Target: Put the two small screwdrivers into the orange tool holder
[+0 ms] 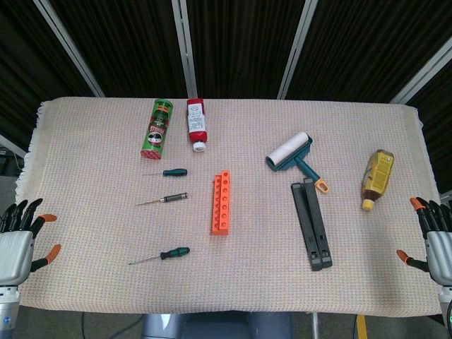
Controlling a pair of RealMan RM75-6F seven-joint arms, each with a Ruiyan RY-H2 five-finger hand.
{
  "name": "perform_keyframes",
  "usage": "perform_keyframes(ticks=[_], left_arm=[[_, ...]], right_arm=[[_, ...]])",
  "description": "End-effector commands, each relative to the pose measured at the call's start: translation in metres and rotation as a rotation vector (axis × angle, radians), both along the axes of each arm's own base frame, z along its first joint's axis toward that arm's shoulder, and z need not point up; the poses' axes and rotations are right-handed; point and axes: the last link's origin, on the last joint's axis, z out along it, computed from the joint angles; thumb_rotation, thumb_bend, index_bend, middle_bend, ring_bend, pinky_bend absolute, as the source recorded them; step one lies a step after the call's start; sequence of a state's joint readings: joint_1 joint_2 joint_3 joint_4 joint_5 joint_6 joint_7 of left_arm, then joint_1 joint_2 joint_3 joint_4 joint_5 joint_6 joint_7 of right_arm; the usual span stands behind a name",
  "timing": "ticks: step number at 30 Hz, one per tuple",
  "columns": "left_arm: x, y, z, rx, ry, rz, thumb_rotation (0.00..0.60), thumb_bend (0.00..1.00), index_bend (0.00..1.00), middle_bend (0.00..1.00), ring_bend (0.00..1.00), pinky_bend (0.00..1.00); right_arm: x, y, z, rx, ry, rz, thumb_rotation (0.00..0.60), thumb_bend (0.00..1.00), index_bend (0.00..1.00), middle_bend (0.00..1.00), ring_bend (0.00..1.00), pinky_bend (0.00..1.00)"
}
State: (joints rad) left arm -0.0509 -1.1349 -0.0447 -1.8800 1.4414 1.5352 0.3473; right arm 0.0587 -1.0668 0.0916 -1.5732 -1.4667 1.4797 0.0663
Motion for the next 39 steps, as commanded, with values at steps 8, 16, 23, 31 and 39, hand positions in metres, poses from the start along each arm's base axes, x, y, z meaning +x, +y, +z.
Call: perform_keyframes(ticks=[8, 16, 23, 31, 39], left_arm=[[0.001, -0.001, 0.002, 0.001, -0.007, -0.006, 0.600, 0.23, 0.34, 0.10, 0.00, 0.00], [0.002, 0.001, 0.001, -0.005, -0.007, -0.013, 0.600, 0.24, 0.38, 0.12, 0.02, 0.00], [0.002, 0.002, 0.000, -0.016, -0.004, -0.015, 0.600, 0.29, 0.39, 0.13, 0.03, 0.00], [0.008, 0.017, -0.008, -0.065, 0.001, -0.040, 0.600, 0.29, 0.39, 0.13, 0.03, 0.00], [0.039, 0.078, -0.028, -0.203, 0.012, -0.139, 0.600, 0.17, 0.40, 0.14, 0.04, 0.00]], right_arm=[[-0.002, 0.004, 0.001, -0.009, -0.013, 0.001, 0.600, 0.00, 0.05, 0.05, 0.00, 0.00], [-0.003, 0.007, 0.002, -0.014, -0.020, -0.002, 0.600, 0.00, 0.05, 0.06, 0.00, 0.00], [-0.003, 0.008, 0.003, -0.019, -0.021, -0.001, 0.600, 0.00, 0.05, 0.06, 0.00, 0.00], [-0.004, 0.005, 0.002, -0.010, -0.023, -0.005, 0.600, 0.00, 0.05, 0.06, 0.00, 0.00], [-0.004, 0.006, 0.003, -0.018, -0.026, -0.013, 0.600, 0.00, 0.05, 0.06, 0.00, 0.00]])
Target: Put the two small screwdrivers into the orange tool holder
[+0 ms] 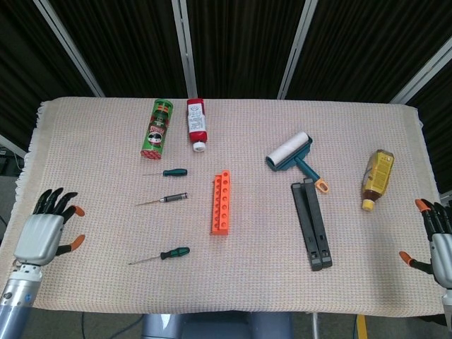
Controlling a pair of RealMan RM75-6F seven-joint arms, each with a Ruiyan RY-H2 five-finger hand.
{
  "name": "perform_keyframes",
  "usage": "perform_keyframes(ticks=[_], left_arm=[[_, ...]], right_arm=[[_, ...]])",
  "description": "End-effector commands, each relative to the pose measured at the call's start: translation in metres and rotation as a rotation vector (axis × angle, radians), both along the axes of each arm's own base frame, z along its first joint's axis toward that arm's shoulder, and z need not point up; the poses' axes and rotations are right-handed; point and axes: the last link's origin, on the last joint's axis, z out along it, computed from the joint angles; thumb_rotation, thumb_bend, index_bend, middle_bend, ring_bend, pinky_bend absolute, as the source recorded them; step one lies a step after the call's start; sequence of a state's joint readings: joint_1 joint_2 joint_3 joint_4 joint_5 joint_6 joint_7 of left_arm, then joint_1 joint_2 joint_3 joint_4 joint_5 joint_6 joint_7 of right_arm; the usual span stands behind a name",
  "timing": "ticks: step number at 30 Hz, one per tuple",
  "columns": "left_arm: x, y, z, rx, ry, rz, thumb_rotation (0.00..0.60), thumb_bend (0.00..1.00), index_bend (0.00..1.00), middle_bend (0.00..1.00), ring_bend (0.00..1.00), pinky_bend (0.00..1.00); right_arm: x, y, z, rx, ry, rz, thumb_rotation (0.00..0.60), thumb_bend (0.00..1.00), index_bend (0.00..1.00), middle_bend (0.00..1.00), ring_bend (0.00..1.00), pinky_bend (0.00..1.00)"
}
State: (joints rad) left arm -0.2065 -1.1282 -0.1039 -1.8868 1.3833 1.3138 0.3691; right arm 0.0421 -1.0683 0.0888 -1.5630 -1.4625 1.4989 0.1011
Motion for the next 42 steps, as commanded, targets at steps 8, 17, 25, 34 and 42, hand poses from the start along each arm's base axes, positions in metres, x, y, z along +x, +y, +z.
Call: perform_keyframes(ticks=[8, 17, 25, 34, 42], left_arm=[[0.057, 0.084, -0.041, -0.096, 0.065, -0.164, 0.600, 0.25, 0.44, 0.14, 0.03, 0.00], [0.089, 0.130, -0.093, -0.183, 0.115, -0.170, 0.600, 0.28, 0.39, 0.07, 0.00, 0.00], [0.109, 0.150, -0.133, -0.214, 0.121, -0.148, 0.600, 0.28, 0.39, 0.04, 0.00, 0.00], [0.118, 0.156, -0.166, -0.224, 0.142, -0.108, 0.600, 0.36, 0.42, 0.03, 0.00, 0.00], [0.117, 0.156, -0.182, -0.225, 0.125, -0.054, 0.600, 0.33, 0.41, 0.03, 0.00, 0.00]], right_arm=[[0.000, 0.003, 0.000, -0.004, -0.003, 0.000, 0.600, 0.00, 0.05, 0.06, 0.00, 0.00], [-0.001, 0.006, 0.001, -0.013, -0.007, -0.004, 0.600, 0.00, 0.05, 0.06, 0.00, 0.00], [-0.001, 0.006, 0.001, -0.014, -0.009, -0.007, 0.600, 0.00, 0.05, 0.06, 0.00, 0.00], [-0.003, 0.008, 0.004, -0.023, -0.009, -0.016, 0.600, 0.00, 0.05, 0.06, 0.00, 0.00], [-0.007, 0.011, 0.005, -0.030, -0.010, -0.030, 0.600, 0.00, 0.05, 0.06, 0.00, 0.00]])
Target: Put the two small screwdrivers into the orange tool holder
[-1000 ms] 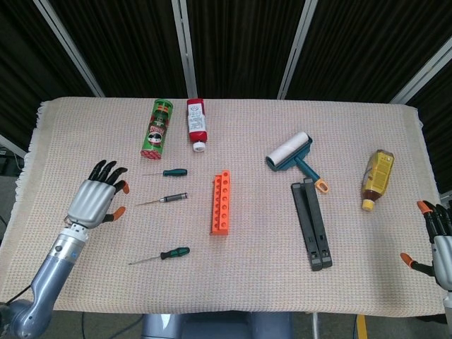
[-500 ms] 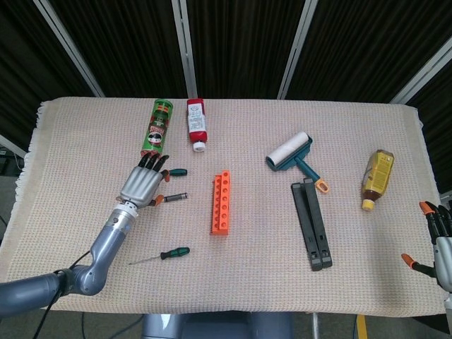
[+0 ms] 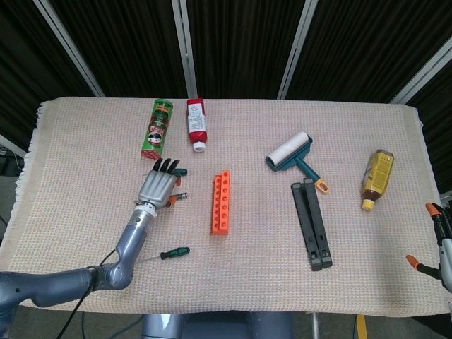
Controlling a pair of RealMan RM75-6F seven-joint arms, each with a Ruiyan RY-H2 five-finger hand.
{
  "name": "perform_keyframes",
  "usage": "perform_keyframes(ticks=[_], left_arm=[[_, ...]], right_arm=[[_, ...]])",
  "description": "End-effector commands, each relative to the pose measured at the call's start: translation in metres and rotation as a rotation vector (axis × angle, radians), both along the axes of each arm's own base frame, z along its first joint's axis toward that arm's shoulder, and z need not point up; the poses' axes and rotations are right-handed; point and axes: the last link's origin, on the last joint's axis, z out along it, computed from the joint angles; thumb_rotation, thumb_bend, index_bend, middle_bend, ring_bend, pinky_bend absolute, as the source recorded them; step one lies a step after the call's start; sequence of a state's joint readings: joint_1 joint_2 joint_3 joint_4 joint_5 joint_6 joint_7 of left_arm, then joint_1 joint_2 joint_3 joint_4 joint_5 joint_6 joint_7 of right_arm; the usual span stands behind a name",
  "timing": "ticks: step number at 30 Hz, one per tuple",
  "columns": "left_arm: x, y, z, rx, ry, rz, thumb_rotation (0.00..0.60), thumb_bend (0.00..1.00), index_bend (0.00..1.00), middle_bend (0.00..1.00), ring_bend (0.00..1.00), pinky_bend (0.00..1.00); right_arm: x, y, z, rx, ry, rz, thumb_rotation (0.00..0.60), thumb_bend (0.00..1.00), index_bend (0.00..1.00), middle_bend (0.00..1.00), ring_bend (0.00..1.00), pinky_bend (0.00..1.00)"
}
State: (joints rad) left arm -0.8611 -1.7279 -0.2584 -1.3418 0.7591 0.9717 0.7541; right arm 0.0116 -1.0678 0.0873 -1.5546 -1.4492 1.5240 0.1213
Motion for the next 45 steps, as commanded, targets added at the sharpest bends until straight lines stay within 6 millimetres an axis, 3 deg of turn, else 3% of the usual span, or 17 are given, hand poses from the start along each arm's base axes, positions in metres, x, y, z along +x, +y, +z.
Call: perform_keyframes(ticks=[1, 12, 25, 45], left_arm=[[0.001, -0.001, -0.007, -0.005, -0.016, 0.018, 0.600, 0.33, 0.41, 0.02, 0.00, 0.00], [0.004, -0.003, -0.023, -0.012, -0.023, 0.050, 0.600, 0.33, 0.42, 0.01, 0.00, 0.00], [0.000, 0.001, -0.030, 0.009, -0.009, 0.097, 0.600, 0.40, 0.43, 0.01, 0.00, 0.00], [0.006, -0.002, -0.037, 0.009, -0.036, 0.104, 0.600, 0.33, 0.43, 0.01, 0.00, 0.00]], right_arm=[[-0.001, 0.001, 0.001, -0.001, 0.001, -0.002, 0.600, 0.00, 0.05, 0.06, 0.00, 0.00], [-0.004, 0.004, 0.003, -0.008, 0.000, -0.018, 0.600, 0.00, 0.05, 0.06, 0.00, 0.00], [-0.007, 0.005, 0.004, -0.009, -0.002, -0.032, 0.600, 0.00, 0.05, 0.06, 0.00, 0.00], [-0.012, 0.008, 0.006, -0.011, -0.010, -0.048, 0.600, 0.00, 0.05, 0.06, 0.00, 0.01]])
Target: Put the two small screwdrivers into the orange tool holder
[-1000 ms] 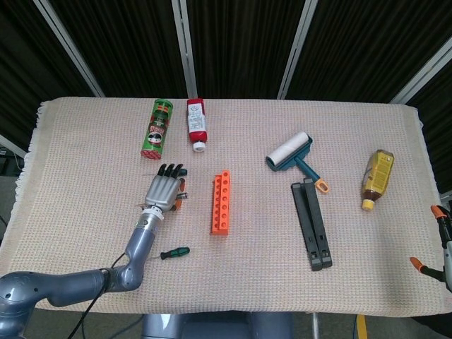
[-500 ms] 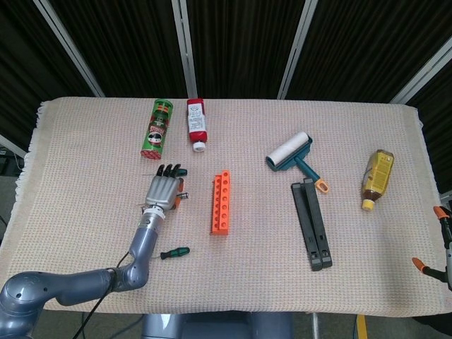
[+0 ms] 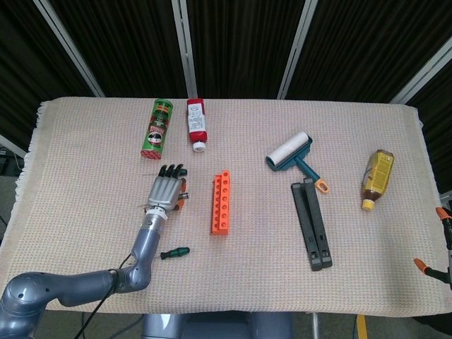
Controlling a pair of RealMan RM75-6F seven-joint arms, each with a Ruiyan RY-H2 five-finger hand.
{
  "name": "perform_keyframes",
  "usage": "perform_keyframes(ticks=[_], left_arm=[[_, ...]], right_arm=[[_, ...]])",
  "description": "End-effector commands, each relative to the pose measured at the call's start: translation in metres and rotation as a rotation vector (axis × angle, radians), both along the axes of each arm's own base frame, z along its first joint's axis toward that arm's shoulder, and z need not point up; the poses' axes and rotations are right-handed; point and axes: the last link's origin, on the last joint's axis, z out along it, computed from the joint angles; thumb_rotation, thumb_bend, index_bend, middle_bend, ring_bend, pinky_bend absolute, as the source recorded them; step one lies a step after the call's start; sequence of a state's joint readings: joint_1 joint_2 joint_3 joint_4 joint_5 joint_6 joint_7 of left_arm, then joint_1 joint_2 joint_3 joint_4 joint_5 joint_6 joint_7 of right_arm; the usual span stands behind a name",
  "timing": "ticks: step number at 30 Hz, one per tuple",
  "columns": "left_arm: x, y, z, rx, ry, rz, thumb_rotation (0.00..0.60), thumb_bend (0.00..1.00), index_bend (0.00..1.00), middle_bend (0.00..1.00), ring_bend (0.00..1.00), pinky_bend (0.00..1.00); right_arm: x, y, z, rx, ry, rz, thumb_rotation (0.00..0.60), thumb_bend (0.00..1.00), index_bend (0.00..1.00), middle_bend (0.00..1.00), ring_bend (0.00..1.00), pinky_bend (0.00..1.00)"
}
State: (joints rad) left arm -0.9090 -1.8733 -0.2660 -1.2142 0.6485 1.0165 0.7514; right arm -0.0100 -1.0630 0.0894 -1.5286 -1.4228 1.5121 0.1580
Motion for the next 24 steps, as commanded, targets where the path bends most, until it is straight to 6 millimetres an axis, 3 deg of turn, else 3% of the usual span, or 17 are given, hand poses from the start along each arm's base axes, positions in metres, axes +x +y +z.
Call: perform_keyframes(ticks=[1, 15, 24], left_arm=[[0.000, 0.000, -0.002, -0.001, 0.004, 0.004, 0.600, 0.33, 0.43, 0.01, 0.00, 0.00], [0.001, 0.002, -0.007, 0.009, -0.007, 0.017, 0.600, 0.38, 0.49, 0.05, 0.00, 0.00], [0.005, 0.005, 0.003, 0.040, -0.077, 0.016, 0.600, 0.46, 0.59, 0.12, 0.00, 0.00]], right_arm=[[0.000, 0.001, 0.001, -0.002, 0.000, -0.002, 0.600, 0.00, 0.05, 0.06, 0.00, 0.01], [-0.002, 0.004, 0.002, -0.010, -0.001, -0.013, 0.600, 0.00, 0.05, 0.07, 0.00, 0.01], [-0.002, 0.003, 0.001, -0.004, -0.003, -0.012, 0.600, 0.00, 0.05, 0.07, 0.00, 0.02]])
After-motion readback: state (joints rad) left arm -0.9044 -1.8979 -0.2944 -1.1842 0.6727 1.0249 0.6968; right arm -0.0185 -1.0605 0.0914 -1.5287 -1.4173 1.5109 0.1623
